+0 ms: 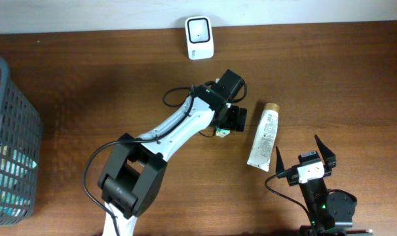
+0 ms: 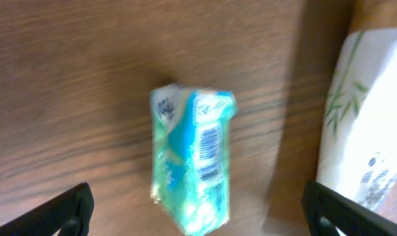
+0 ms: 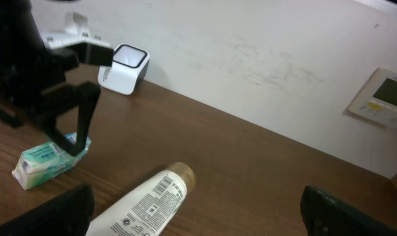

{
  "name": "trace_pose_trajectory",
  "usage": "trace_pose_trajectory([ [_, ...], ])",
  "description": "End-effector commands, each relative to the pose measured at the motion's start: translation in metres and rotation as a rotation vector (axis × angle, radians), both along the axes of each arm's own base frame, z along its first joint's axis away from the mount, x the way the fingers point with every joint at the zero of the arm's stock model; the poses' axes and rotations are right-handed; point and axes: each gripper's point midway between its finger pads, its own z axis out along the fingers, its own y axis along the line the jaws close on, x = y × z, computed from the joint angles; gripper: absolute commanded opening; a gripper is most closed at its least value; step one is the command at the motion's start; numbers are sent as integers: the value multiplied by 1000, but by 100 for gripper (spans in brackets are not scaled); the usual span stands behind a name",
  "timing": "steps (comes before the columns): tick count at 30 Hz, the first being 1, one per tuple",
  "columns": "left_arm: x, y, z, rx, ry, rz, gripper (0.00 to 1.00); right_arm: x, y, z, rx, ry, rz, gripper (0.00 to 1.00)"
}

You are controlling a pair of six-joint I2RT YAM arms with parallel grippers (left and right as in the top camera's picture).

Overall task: Scan the item barcode
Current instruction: 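Place the green tissue pack on the table left of the tube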

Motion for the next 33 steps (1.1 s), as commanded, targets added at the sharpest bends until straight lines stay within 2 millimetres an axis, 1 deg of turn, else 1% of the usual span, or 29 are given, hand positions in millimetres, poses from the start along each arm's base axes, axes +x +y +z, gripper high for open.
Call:
trace_pose_trajectory([
  [1, 45, 28, 85, 13, -206, 58, 99, 0, -2, -2, 4, 1, -7, 99],
  [3, 60, 58, 144, 35, -325, 77, 99, 0, -2, -2, 5, 1, -7, 99],
  [4, 65, 80, 180, 49, -394, 93, 99, 0, -2, -2, 5, 1, -7, 99],
  [5, 68, 104, 211, 61, -450, 131, 99, 0, -2, -2, 4, 1, -7, 99],
  [7, 64, 157, 258, 85, -530, 246, 99, 0, -2, -2, 5, 1, -7, 99],
  [8, 58, 196, 281, 103, -567, 328, 99, 0, -2, -2, 5, 1, -7, 99],
  [9, 52, 227, 295, 120, -590, 398, 99, 0, -2, -2, 5, 1, -7, 99],
  [11, 36, 293, 314, 150, -605, 556, 99, 0, -2, -2, 4, 1, -7, 99],
  [12, 26, 329, 320, 170, -605, 650, 99, 0, -2, -2, 4, 1, -7, 99],
  [13, 17, 356, 322, 184, -598, 727, 100, 0, -2, -2, 5, 1, -7, 99],
  [14, 4, 388, 322, 197, -582, 839, 99, 0, -2, -2, 5, 1, -7, 99],
  [17, -39, 478, 310, 241, -500, 1173, 99, 0, -2, -2, 5, 1, -7, 99],
  [19, -59, 511, 303, 233, -466, 1309, 99, 0, -2, -2, 5, 1, -7, 99],
  [21, -83, 557, 287, 203, -422, 1484, 99, 0, -2, -2, 4, 1, -7, 99],
  [22, -90, 571, 278, 192, -396, 1525, 99, 0, -2, -2, 5, 1, -7, 99],
  [24, -100, 595, 251, 168, -317, 1589, 99, 0, -2, -2, 5, 1, -7, 99],
  [25, -106, 610, 228, 161, -248, 1626, 99, 0, -2, -2, 4, 1, -7, 98],
  [26, -110, 622, 203, 146, -181, 1652, 99, 0, -2, -2, 5, 1, -7, 99],
  [28, -113, 629, 163, 132, -63, 1667, 99, 0, -2, -2, 5, 1, -7, 99],
  [29, -112, 630, 139, 130, 5, 1666, 100, 0, -2, -2, 5, 1, -7, 99],
  [31, -112, 630, 106, 127, 84, 1660, 99, 0, -2, -2, 5, 1, -7, 99],
  [32, -113, 629, 84, 126, 122, 1657, 99, 0, -2, -2, 4, 1, -7, 99],
  [33, -114, 628, 70, 126, 143, 1653, 99, 0, -2, -2, 4, 1, -7, 99],
])
